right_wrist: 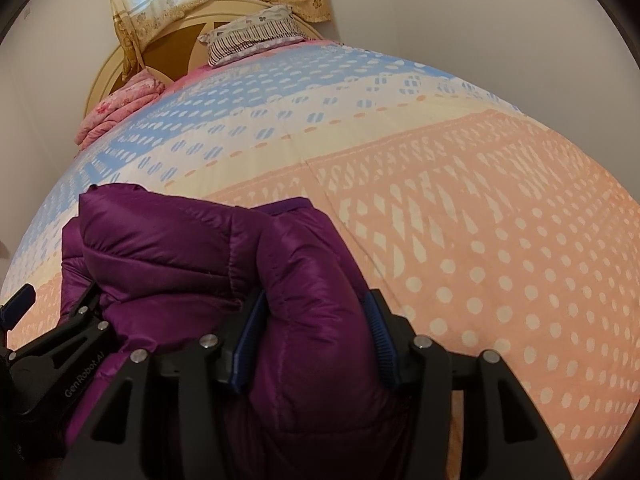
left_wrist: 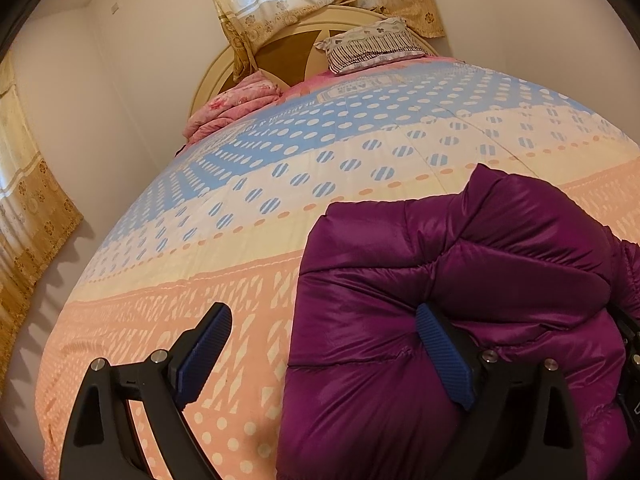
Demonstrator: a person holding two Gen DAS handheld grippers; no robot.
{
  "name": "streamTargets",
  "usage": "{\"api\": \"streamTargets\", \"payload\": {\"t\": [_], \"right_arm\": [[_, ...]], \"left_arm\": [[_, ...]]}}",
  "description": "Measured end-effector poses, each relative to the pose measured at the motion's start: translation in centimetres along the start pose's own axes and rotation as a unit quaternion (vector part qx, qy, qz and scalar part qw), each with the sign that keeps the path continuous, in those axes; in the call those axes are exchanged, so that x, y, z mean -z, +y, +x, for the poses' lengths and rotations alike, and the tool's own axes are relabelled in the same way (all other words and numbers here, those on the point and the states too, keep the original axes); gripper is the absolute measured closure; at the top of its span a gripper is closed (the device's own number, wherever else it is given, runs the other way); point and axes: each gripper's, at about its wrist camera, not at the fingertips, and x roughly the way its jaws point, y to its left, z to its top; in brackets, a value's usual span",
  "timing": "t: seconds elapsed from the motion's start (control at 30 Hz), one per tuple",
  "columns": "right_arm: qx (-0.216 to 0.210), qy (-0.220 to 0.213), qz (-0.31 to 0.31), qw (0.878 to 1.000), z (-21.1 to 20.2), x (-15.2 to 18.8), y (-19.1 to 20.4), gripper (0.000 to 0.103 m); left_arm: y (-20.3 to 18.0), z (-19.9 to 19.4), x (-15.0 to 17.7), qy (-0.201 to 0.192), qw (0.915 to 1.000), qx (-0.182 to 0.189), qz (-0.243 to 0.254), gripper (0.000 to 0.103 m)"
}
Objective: Fold large clothes
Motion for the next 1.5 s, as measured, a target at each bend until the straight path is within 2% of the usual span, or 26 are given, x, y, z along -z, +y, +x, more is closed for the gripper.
{"api": "streamTargets", "payload": {"t": [1.23,1.33,1.37,1.4,1.47,1.5], "right_arm": [[-0.002,0.011,-0.006,1.0,0.9,-0.2,-0.2,0.044],[-0.005,0.013,-0.004,1.0,0.9,-0.2,-0.3,0.043],[-0.007,0.013,-0.004,1.0,0.9,-0.2,-0.4,0.043],[-0.017,0.018,0.0,1.0,0.7,-0.3,-0.7,0.043],[-0.038,0.025,0.011,0.999,-0.7,-0.2,-1.8,0.034],[-0.046,0.011,0.025,0.999,-2.1,0.1,-2.7,0.024]], "left_arm": [[0.1,0.3,0.2,0.002,1.0,0.003,0.001,0.009],[0.4,0.3,0.2,0.007,0.9999,0.012,0.0,0.009],[0.7,0.0,0.2,0.01,0.9997,0.023,0.002,0.009],[1.8,-0.9,0.4,0.018,0.9986,0.05,-0.001,0.009],[4.3,-3.5,1.3,0.007,0.9961,0.083,-0.03,0.009],[5.3,-4.6,1.9,-0.002,0.9945,0.098,-0.038,0.009]]}}
